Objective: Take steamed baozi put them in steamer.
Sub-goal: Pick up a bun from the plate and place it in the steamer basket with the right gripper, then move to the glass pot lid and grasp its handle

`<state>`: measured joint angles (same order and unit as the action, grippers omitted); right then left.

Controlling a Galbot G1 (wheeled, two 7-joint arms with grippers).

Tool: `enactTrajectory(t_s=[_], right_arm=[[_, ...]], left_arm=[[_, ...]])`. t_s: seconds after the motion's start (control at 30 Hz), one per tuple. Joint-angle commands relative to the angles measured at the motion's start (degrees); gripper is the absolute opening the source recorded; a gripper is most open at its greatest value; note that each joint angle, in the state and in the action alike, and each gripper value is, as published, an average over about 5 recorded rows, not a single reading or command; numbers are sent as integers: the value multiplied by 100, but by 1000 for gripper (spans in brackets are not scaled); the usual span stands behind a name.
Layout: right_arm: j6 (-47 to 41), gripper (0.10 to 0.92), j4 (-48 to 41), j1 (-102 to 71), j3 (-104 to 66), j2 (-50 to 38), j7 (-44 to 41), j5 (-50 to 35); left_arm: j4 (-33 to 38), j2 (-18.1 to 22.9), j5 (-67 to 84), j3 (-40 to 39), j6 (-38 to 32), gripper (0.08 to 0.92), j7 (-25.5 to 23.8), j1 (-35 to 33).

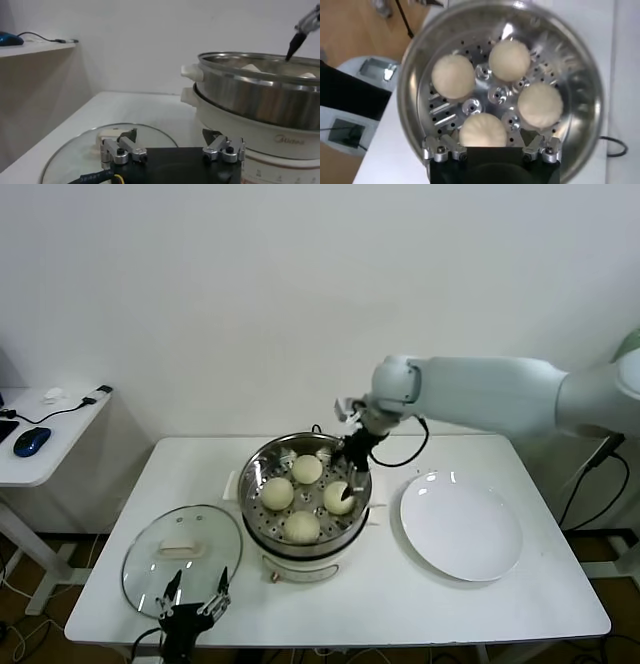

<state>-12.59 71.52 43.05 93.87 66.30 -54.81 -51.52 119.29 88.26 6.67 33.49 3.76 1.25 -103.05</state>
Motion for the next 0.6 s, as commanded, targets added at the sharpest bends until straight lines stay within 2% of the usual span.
enactTrajectory(t_s=[0.03, 0.17, 0.33, 0.47, 0.6], right_arm=[[290, 823, -151, -518, -2354, -1224, 1493, -474], [91, 823, -78, -1560, -3896, -1799, 2880, 256], [-124, 823, 516, -3180, -5685, -2653, 4568, 379], [-100, 823, 1263, -4995, -7236, -3296, 5287, 526], [157, 823, 1796, -6805, -8762, -3682, 5485, 874]], left_arm=[[-12, 3, -8, -8, 5, 823, 0, 3], [30, 6, 23, 16, -12, 823, 1, -1], [56, 6, 65, 64, 16, 823, 16, 35], [69, -40, 63, 118, 32, 823, 1, 88], [70, -154, 84, 248, 144, 823, 31, 247]])
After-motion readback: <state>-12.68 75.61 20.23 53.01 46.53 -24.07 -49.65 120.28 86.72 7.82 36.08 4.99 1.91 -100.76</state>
